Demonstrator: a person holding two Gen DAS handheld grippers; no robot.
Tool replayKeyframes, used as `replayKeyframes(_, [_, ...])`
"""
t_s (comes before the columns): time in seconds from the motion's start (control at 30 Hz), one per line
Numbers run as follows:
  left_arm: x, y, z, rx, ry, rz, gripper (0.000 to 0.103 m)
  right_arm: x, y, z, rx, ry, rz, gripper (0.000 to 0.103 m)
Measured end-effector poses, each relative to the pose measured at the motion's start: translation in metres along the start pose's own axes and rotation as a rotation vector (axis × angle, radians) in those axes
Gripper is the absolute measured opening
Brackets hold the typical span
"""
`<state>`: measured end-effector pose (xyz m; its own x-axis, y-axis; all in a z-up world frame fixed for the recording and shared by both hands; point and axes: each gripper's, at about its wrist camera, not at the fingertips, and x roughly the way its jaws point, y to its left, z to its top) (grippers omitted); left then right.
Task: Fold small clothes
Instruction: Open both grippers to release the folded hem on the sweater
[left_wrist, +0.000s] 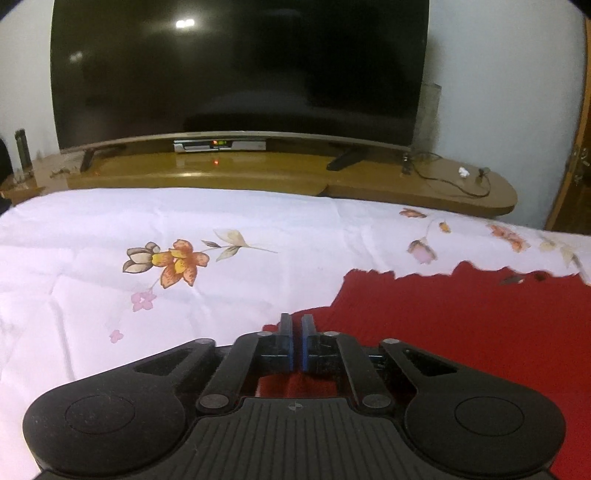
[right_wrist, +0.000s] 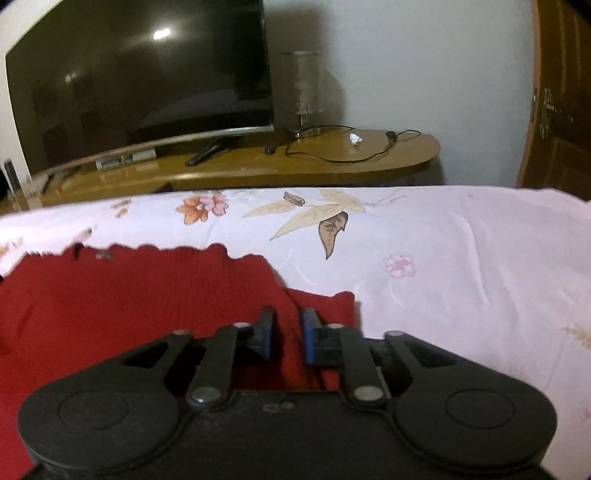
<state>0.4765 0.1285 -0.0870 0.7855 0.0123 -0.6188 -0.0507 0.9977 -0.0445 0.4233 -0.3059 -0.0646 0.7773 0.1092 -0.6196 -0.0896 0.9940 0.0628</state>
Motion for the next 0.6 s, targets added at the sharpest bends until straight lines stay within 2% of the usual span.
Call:
replayKeyframes(0.03, [-0.006, -0.002, 0.003, 0.01, -0.002, -0.005, 0.047, -0.002, -0.004, 0.002, 0.018, 0.0, 0.013, 0.038])
replayKeyframes(0.07, [-0.011, -0.007, 0.005, 0.023, -0.019, 0.015, 0.064, -0.004, -0.007, 0.004, 0.036, 0.001, 0.029, 0.046])
replayKeyframes(0.1, [-0.021, -0.012, 0.008, 0.037, -0.062, 0.037, 0.077, -0.007, -0.008, 0.006, 0.045, 0.004, 0.052, 0.051])
replayKeyframes(0.13, [-0.032, -0.017, 0.012, 0.053, -0.106, 0.022, 0.077, -0.01, -0.005, 0.008, 0.041, -0.004, 0.058, 0.051])
replayKeyframes(0.2, [-0.043, -0.027, 0.022, 0.068, -0.14, -0.037, 0.077, -0.023, 0.002, 0.014, 0.022, -0.071, 0.087, 0.05])
replayKeyframes(0.27, [-0.046, -0.043, 0.031, 0.094, -0.146, -0.116, 0.075, -0.03, 0.017, 0.024, -0.007, -0.112, 0.148, 0.048])
replayKeyframes(0.3, [-0.044, -0.054, 0.032, 0.116, -0.137, -0.148, 0.07, -0.028, 0.025, 0.028, -0.029, -0.111, 0.171, 0.048])
replayKeyframes(0.37, [-0.036, -0.076, 0.033, 0.16, -0.098, -0.215, 0.069, -0.018, 0.047, 0.036, -0.067, -0.085, 0.205, 0.048])
replayKeyframes(0.43, [-0.023, -0.094, 0.027, 0.185, -0.062, -0.242, 0.069, -0.004, 0.066, 0.04, -0.062, -0.052, 0.259, 0.047])
replayKeyframes(0.5, [-0.007, -0.104, 0.019, 0.197, -0.016, -0.242, 0.069, 0.012, 0.087, 0.039, -0.08, -0.01, 0.281, 0.047])
replayKeyframes(0.6, [0.013, -0.103, 0.005, 0.198, 0.046, -0.23, 0.069, 0.033, 0.11, 0.028, -0.148, 0.065, 0.258, 0.048])
